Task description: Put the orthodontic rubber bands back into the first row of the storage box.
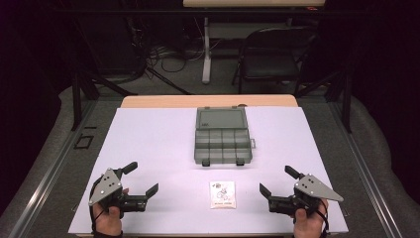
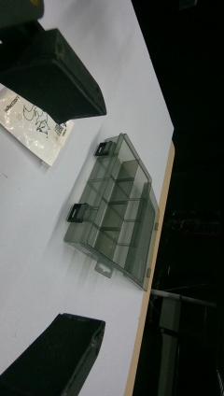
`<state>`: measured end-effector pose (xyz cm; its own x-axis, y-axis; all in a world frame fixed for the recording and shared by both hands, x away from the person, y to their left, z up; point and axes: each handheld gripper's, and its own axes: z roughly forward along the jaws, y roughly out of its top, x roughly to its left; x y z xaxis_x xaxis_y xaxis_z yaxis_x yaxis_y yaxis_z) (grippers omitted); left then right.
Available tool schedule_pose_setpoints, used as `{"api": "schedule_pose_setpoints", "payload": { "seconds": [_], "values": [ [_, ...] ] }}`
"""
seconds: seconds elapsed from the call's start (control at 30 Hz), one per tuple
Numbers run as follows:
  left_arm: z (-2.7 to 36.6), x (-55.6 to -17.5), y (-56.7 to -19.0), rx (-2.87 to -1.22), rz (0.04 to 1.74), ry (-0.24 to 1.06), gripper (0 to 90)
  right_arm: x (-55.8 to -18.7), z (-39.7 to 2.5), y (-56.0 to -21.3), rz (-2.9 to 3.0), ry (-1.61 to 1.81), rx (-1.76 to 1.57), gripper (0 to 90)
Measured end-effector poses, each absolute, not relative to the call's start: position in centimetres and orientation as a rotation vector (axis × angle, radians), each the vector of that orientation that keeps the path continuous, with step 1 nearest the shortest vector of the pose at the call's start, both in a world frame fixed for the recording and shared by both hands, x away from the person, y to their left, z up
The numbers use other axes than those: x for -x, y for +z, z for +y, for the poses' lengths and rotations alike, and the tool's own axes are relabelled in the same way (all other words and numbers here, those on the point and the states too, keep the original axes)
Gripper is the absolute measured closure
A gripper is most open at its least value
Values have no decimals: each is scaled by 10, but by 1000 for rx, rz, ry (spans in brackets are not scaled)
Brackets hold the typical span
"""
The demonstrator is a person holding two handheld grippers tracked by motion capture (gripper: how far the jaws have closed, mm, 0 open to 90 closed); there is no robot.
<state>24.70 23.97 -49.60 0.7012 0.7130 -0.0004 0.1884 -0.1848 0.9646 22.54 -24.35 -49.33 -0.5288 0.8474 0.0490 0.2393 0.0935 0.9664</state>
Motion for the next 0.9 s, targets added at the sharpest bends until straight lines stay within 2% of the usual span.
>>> {"api": "schedule_pose_setpoints", "payload": {
  "seconds": [0.9],
  "values": [
    [242,-247,-498,-1737,750,529,27,-231,-238,-495,1895,1441,-1072,2]
  ]
}}
